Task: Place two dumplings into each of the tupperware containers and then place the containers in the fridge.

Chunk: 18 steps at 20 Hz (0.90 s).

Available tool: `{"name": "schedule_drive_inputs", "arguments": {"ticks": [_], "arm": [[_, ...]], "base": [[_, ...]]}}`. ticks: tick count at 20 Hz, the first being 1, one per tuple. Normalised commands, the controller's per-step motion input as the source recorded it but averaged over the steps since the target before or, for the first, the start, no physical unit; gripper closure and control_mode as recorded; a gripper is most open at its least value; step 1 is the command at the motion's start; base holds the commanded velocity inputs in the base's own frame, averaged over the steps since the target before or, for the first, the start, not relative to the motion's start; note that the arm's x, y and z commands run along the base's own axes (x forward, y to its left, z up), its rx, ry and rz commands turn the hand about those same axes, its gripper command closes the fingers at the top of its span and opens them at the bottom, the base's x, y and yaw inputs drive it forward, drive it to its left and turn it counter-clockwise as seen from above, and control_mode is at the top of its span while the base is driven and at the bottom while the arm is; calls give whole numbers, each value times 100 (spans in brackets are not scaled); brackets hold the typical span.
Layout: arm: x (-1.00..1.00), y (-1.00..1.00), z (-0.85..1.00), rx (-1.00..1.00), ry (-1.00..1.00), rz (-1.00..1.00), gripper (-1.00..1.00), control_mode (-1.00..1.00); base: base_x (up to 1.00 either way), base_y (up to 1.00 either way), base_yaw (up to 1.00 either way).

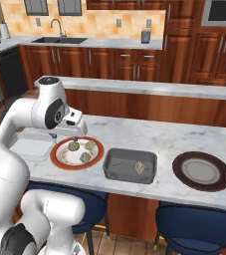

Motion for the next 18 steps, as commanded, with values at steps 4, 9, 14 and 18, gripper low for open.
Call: {"name": "schedule_drive_inputs", "arguments": {"ticks": [4,9,14,18], "arm": [[70,0,-56,0,0,0,-100,-100],[55,0,-80,0,0,0,-100,-100],[44,1,-80,0,0,0,-100,-100],[35,1,-63,0,0,0,-100,-100]], "base": [[0,0,0],[0,0,0],[0,0,0],[0,0,0]]}}
